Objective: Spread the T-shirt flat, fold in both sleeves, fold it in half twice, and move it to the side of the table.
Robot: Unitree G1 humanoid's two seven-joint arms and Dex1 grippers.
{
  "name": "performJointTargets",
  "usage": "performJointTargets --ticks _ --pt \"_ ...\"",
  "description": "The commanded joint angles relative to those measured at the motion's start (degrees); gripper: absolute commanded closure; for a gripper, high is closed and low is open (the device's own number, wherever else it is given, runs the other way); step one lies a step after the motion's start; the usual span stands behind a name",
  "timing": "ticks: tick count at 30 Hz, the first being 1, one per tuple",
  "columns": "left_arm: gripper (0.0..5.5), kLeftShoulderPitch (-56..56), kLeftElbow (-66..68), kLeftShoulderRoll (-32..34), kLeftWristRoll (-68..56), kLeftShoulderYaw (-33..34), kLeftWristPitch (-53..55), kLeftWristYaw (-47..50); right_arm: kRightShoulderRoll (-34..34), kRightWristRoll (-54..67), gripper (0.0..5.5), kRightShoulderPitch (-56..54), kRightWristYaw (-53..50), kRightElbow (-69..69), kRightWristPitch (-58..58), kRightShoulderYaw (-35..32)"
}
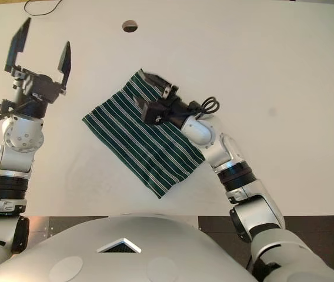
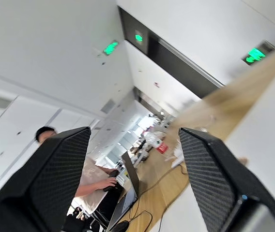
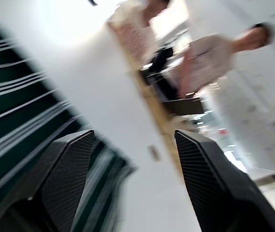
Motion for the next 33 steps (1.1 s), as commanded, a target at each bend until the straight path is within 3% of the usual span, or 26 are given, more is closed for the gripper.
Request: performJointTargets --ticks 1,5,10,13,15,19,23,29,33 --pt "2.11 0.23 -1.06 -3.43 -5.15 3.87 -0.44 1.83 4.09 -0.82 2.41 -8.00 4.87 16.98 -2.23 4.24" --pt "2.11 1.06 0.02 -7.03 -7.34 4.21 -1.35 1.65 6.92 -2.52 2.41 -13.26 6.54 29.88 -4.53 7.01" --pt "2.11 1.71 1.67 -9.39 -7.28 3.13 -2.21 -0.13 12.12 2.02 2.41 -18.63 9.61 40.64 -2.96 4.58" --pt "2.11 1.54 2.71 -10.30 -7.48 3.50 -2.26 -0.17 16.29 8.79 2.41 -24.22 4.06 49.85 5.56 -3.72" --pt "2.11 1.30 4.18 -10.42 -6.89 3.72 -2.34 -0.01 17.18 15.08 2.41 -26.87 -5.16 54.47 12.08 -12.16" --pt "2.11 1.88 5.75 -9.03 -4.92 4.26 -2.03 -0.15 17.25 24.52 2.41 -25.23 -15.22 55.03 15.53 -24.58" --pt "2.11 1.83 6.52 -7.73 -4.34 4.98 -2.12 -0.53 18.26 30.08 2.41 -19.73 -18.60 47.42 16.53 -31.15" --pt "2.11 0.10 9.01 -5.44 -2.17 2.18 -3.09 -3.69 21.59 29.46 2.41 -10.86 -15.13 19.03 18.81 -26.76" --pt "2.11 -1.50 11.36 1.87 4.71 -3.94 -8.79 -10.87 11.65 28.53 2.41 -4.09 -5.26 -7.93 12.98 -25.28"
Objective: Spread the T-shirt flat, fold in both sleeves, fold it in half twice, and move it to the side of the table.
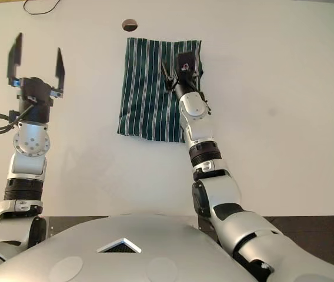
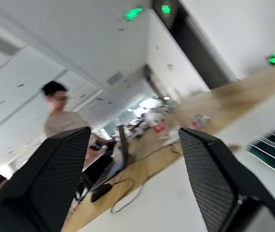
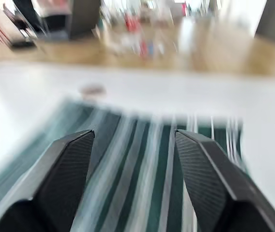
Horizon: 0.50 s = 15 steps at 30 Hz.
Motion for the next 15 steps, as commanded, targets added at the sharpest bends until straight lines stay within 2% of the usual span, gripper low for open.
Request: performJointTargets --ticks 1,3,5,7,9,15 --pt "2.11 -2.40 1.55 8.90 7.63 -5.20 -5.86 -7.07 -13.61 -2.61 2.41 7.33 10.98 -24.50 -7.45 0.91" --pt "2.11 -2.41 0.30 13.36 11.38 -6.03 -7.62 -8.98 -25.15 -8.54 2.41 12.13 17.08 -25.36 -17.14 1.37" --pt "2.11 -1.90 -0.63 18.44 18.40 -7.83 -9.13 -10.12 -38.01 -22.06 2.41 16.49 15.11 -18.81 -27.82 3.04" --pt "2.11 -1.66 -1.56 21.69 22.13 -9.24 -11.09 -11.09 -47.21 -33.63 2.41 21.07 10.90 -14.80 -33.80 4.16" --pt "2.11 -2.09 -2.19 23.19 22.91 -10.12 -12.59 -11.83 -52.02 -38.31 2.41 25.44 9.52 -15.97 -35.86 3.61" --pt "2.11 -4.67 0.99 28.37 25.46 -16.14 -15.14 -19.59 -60.61 -35.18 2.41 41.18 16.08 -29.94 -34.87 -1.42"
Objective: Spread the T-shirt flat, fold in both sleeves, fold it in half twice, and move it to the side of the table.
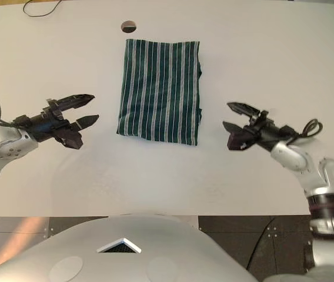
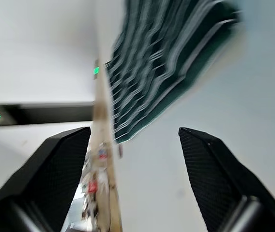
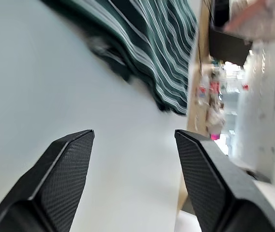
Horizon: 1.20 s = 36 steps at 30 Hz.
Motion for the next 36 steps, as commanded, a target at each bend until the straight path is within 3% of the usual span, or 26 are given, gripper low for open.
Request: performJointTargets --ticks 1,8,17,27,36 --pt "2.11 -1.14 1.42 3.95 -0.29 -3.76 -1.89 -6.36 -3.75 1.47 2.41 5.46 5.19 -7.43 2.01 -0.82" --pt "2.11 -9.23 8.34 -0.39 -0.49 -12.17 -4.67 -13.01 1.80 -4.47 2.41 0.51 7.97 -7.58 2.08 9.04" --pt "2.11 -20.13 19.31 -8.63 4.82 -18.07 -5.82 -6.31 5.17 -8.33 2.41 -9.56 3.64 2.47 2.45 14.61" --pt "2.11 -23.60 25.87 -10.96 6.96 -23.77 -7.87 -2.63 7.12 -10.24 2.41 -18.67 2.63 10.26 -0.47 21.35" --pt "3.69 -22.10 26.09 -10.45 4.19 -26.06 -9.91 -5.30 6.71 -9.29 2.41 -20.84 3.83 11.76 -1.85 24.25"
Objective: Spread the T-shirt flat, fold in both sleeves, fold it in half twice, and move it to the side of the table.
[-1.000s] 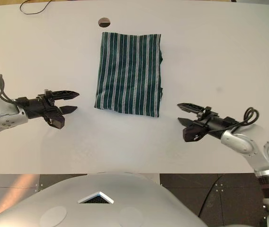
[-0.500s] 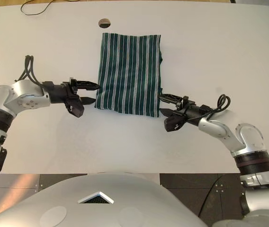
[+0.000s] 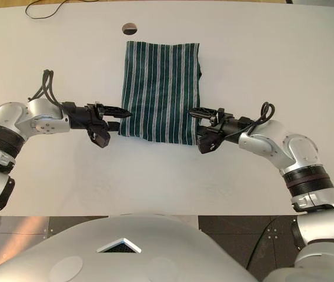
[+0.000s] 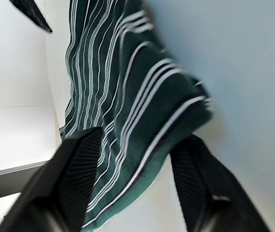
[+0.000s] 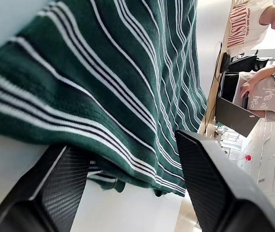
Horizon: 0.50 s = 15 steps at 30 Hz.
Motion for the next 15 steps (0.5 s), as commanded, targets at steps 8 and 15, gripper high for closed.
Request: performJointTargets --ticks 8,15 --pt "5.20 0.48 6.44 -1.20 3.67 -4.36 0.54 -1.25 -3.08 1.68 3.70 2.86 6.64 0.03 -3.24 4.06" --pt "5.33 1.08 6.47 -1.03 2.87 -4.39 -0.04 -0.91 -3.34 2.25 5.07 2.61 7.73 0.46 -3.90 4.21"
